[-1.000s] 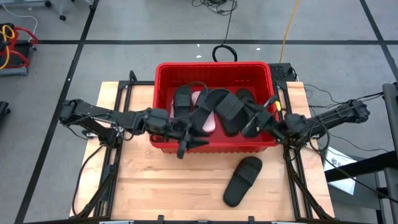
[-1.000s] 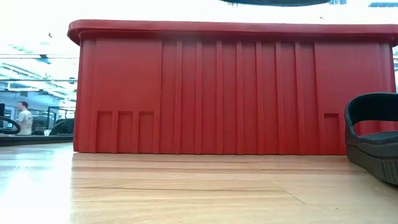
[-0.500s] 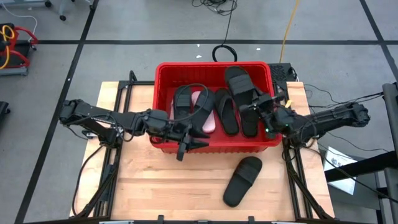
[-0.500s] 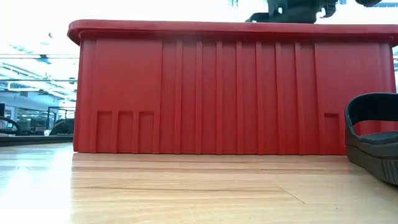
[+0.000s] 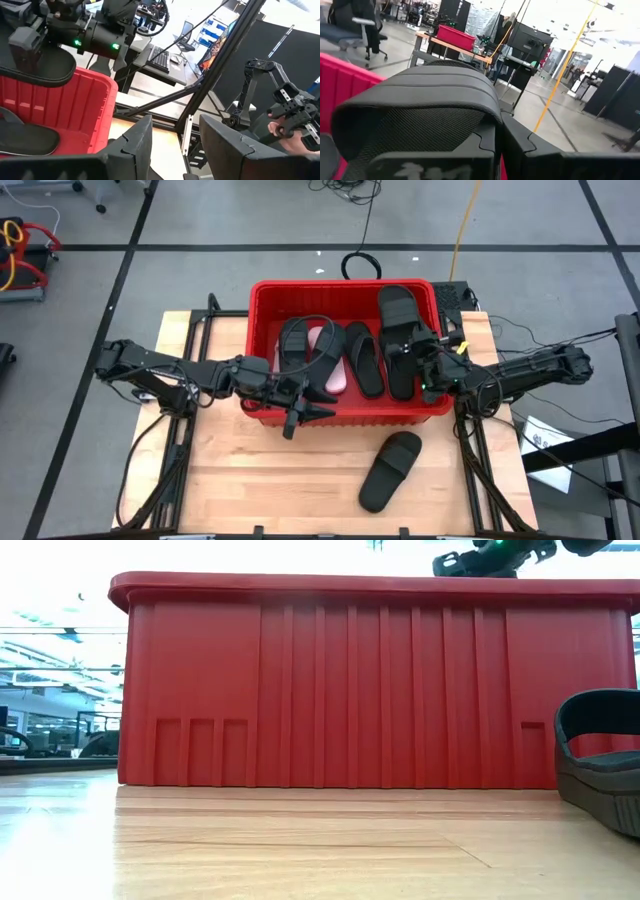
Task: Pick and place slides into bin
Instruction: Put the black slipper into the red bin
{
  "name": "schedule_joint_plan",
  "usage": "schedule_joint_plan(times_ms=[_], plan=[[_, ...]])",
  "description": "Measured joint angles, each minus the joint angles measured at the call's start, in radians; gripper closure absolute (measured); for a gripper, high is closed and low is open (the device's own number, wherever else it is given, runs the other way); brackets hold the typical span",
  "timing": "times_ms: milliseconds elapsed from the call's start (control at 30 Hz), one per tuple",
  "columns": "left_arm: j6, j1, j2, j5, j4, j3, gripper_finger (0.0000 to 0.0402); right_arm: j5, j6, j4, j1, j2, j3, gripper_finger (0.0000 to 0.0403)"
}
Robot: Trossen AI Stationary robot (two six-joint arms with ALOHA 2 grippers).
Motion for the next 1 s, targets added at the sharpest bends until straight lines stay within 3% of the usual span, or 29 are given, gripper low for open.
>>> schedule_joint_plan(times_ms=[233, 500, 1000], plan=[[0.001, 0.000, 0.000, 0.000, 0.000, 0.000, 0.0243, 0.000, 0.086, -0.118, -0.034, 0.049, 0.000, 0.0403], [0.003, 0.000, 0.000, 0.000, 0.000, 0.000, 0.0243, -0.001, 0.015, -0.181, -0.062, 0.119, 0.000, 0.0402], [0.002, 0.001, 0.000, 0.000, 0.000, 0.000, 0.0243, -0.003, 0.008, -0.477, -0.064, 0.202, -0.009, 0.0400]])
